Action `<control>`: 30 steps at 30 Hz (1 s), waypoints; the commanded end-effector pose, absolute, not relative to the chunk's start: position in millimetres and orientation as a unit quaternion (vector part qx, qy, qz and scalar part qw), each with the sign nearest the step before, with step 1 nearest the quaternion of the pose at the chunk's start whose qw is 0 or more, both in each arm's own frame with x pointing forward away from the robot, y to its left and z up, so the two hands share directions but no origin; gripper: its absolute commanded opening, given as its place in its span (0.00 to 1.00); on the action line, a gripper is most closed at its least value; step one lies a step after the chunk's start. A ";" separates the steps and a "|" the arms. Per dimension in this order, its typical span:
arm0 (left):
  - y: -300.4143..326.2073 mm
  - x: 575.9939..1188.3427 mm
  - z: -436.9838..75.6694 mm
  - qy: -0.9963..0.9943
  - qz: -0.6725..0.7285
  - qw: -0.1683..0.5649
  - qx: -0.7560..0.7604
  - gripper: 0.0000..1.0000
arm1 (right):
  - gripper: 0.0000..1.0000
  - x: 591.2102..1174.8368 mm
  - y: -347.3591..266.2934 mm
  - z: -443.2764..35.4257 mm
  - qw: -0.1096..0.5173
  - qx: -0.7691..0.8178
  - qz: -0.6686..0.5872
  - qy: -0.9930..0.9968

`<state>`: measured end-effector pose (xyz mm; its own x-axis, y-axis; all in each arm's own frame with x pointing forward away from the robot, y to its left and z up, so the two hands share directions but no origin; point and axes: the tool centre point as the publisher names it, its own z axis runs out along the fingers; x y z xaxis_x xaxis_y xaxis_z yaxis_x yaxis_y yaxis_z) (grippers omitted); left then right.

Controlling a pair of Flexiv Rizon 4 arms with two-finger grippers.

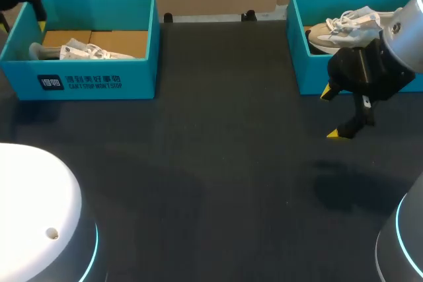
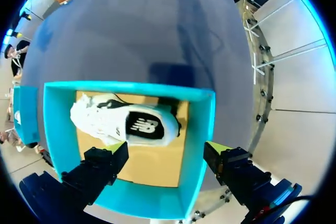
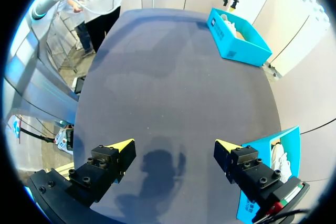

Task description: Take the shoe out of the shoebox, open the shoe tongue, remove and reinsert the insole, then place the shoe into the shoebox

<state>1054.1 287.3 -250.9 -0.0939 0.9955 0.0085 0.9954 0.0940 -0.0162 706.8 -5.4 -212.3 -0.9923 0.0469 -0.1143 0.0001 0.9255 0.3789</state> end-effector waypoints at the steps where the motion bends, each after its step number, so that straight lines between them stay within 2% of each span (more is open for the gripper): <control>1: 285.8 1042.4 -231.4 -0.748 0.019 0.009 -0.663 1.00 | 1.00 707.1 -4.9 -213.5 0.061 0.012 0.192 0.979; 9: 281.2 1042.6 -197.8 -0.759 0.049 0.043 -0.648 1.00 | 1.00 725.8 -11.3 -205.3 0.073 0.025 0.187 0.979; 20: 281.2 1042.6 -197.8 -0.759 0.049 0.043 -0.648 1.00 | 1.00 795.0 -64.7 -187.8 0.061 0.069 0.169 0.981; 30: 281.2 1042.6 -197.8 -0.759 0.049 0.043 -0.648 1.00 | 1.00 849.8 -116.7 -174.2 0.087 0.093 0.179 0.976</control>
<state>1042.4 280.8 -198.0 -0.1593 0.9872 0.0003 0.9788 0.1580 -0.1302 829.6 -104.7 -174.7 -0.9599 0.2222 -0.1708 0.1502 0.9225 0.3557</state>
